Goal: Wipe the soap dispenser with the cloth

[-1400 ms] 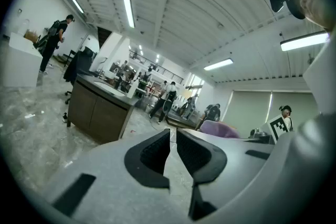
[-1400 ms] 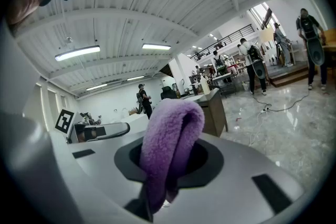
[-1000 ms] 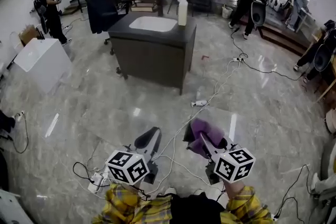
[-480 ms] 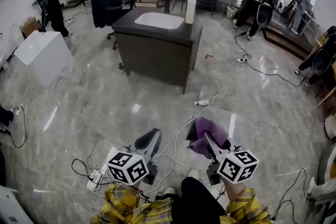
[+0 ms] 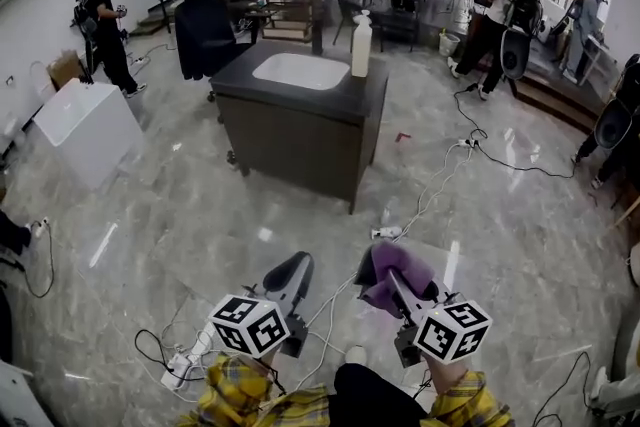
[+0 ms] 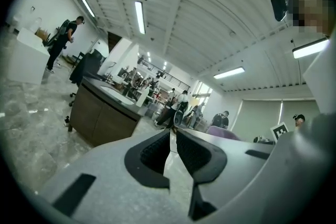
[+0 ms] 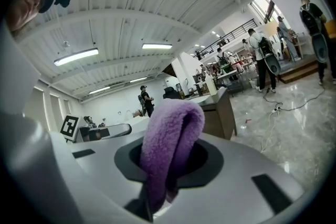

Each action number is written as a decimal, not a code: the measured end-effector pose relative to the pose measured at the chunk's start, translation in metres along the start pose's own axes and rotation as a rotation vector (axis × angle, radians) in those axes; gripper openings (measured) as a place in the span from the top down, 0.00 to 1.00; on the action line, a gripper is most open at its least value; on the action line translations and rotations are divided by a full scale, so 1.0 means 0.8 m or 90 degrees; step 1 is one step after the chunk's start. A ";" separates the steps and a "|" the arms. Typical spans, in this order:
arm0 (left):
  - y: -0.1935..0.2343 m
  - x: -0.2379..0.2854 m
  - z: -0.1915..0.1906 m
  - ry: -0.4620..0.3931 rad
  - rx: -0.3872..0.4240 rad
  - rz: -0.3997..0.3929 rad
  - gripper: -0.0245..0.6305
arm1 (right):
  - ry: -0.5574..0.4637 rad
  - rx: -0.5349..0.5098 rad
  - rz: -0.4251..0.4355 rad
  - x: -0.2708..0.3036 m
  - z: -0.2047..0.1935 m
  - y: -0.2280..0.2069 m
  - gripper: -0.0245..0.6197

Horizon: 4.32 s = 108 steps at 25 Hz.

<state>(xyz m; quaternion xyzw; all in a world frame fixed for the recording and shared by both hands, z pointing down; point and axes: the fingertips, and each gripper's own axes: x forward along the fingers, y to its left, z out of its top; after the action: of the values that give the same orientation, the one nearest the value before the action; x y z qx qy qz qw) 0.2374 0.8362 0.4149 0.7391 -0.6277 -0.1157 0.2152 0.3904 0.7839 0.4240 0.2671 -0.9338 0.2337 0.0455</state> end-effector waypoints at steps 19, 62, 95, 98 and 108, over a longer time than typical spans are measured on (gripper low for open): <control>-0.006 0.197 0.011 0.024 -0.034 -0.018 0.93 | 0.003 0.028 0.030 0.088 0.083 -0.161 0.84; 0.334 0.453 0.203 0.068 -0.050 -0.104 0.94 | -0.029 0.057 -0.053 0.516 0.215 -0.220 0.85; 0.380 0.713 0.281 0.064 -0.021 -0.097 0.94 | -0.068 0.051 -0.037 0.667 0.367 -0.407 0.85; 0.383 0.747 0.287 0.064 -0.020 -0.097 0.94 | -0.067 0.048 -0.033 0.683 0.381 -0.429 0.85; 0.388 0.844 0.293 0.064 -0.020 -0.101 0.94 | -0.056 0.051 -0.022 0.723 0.398 -0.491 0.85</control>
<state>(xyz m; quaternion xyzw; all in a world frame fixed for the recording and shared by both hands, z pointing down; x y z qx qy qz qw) -0.0133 0.0984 0.4191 0.7880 -0.5536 -0.1050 0.2481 0.1138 0.0667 0.4247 0.2946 -0.9201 0.2581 -0.0027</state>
